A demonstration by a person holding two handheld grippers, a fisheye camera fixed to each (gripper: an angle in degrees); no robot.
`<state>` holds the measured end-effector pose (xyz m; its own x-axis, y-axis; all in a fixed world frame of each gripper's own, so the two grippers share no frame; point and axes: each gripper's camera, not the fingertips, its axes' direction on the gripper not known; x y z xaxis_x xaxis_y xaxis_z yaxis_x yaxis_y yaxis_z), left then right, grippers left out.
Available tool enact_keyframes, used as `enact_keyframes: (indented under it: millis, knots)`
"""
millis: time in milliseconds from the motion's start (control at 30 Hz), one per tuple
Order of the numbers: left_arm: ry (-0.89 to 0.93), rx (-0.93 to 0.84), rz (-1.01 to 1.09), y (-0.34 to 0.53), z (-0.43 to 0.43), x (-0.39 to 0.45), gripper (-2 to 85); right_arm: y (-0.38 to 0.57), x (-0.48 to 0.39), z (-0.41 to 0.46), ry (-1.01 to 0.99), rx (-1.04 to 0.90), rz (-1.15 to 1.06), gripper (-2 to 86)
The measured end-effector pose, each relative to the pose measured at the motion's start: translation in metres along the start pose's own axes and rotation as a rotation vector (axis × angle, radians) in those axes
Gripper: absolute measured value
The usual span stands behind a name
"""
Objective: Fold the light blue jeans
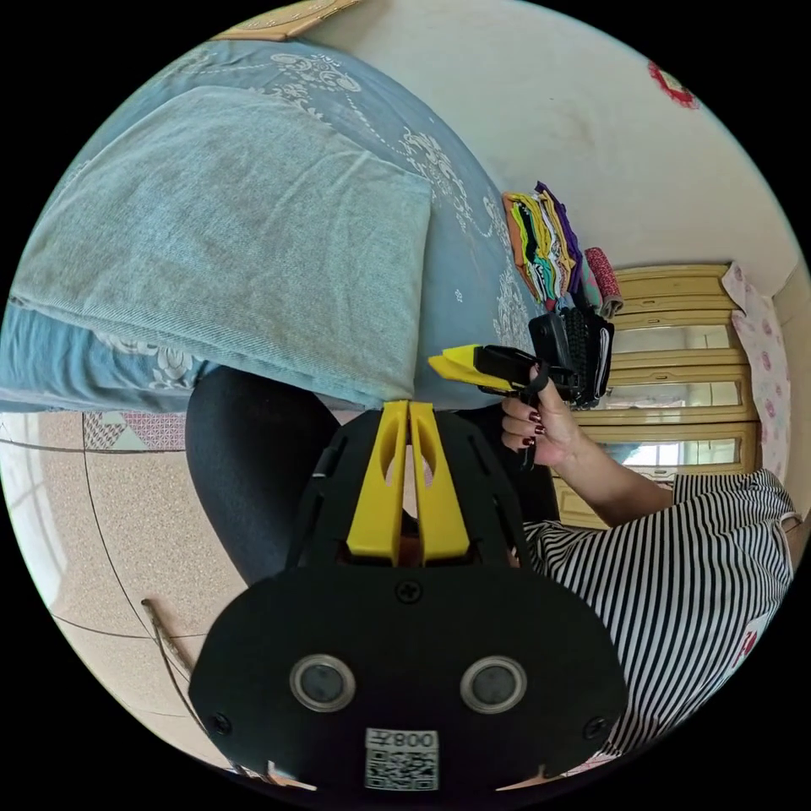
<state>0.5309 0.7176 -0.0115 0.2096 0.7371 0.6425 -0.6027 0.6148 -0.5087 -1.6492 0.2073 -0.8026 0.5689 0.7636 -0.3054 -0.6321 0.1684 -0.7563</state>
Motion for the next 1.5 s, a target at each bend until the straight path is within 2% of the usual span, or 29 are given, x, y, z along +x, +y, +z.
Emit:
enact_keyframes:
  millis: [233, 300, 500, 667, 767, 967, 1500]
  knots:
    - [-0.016, -0.024, 0.02, -0.007, 0.014, 0.011, 1.5, -0.005, 0.046, 0.021, -0.084, -0.011, 0.06, 8.7]
    - [-0.044, -0.083, 0.008, -0.011, 0.025, 0.012, 2.4, -0.005, 0.056, 0.024, -0.079, -0.016, 0.073, 8.8]
    - [-0.108, -0.065, -0.054, 0.005, 0.025, 0.011, 6.2, -0.009, 0.08, 0.032, -0.055, -0.024, 0.086, 8.8]
    - [-0.047, -0.072, -0.078, -0.002, 0.037, -0.001, 6.0, -0.015, 0.096, 0.047, -0.084, -0.03, 0.093, 9.4]
    - [-0.037, -0.088, -0.088, -0.004, 0.043, -0.006, 4.7, -0.018, 0.1, 0.053, -0.084, -0.039, 0.086, 9.7]
    - [0.012, -0.001, -0.04, 0.017, 0.033, -0.004, 3.4, -0.024, 0.107, 0.062, -0.163, -0.012, 0.098, 10.8]
    - [-0.017, 0.052, 0.077, 0.06, 0.023, -0.015, 2.8, -0.063, 0.083, 0.113, -0.235, -0.029, 0.123, 10.3]
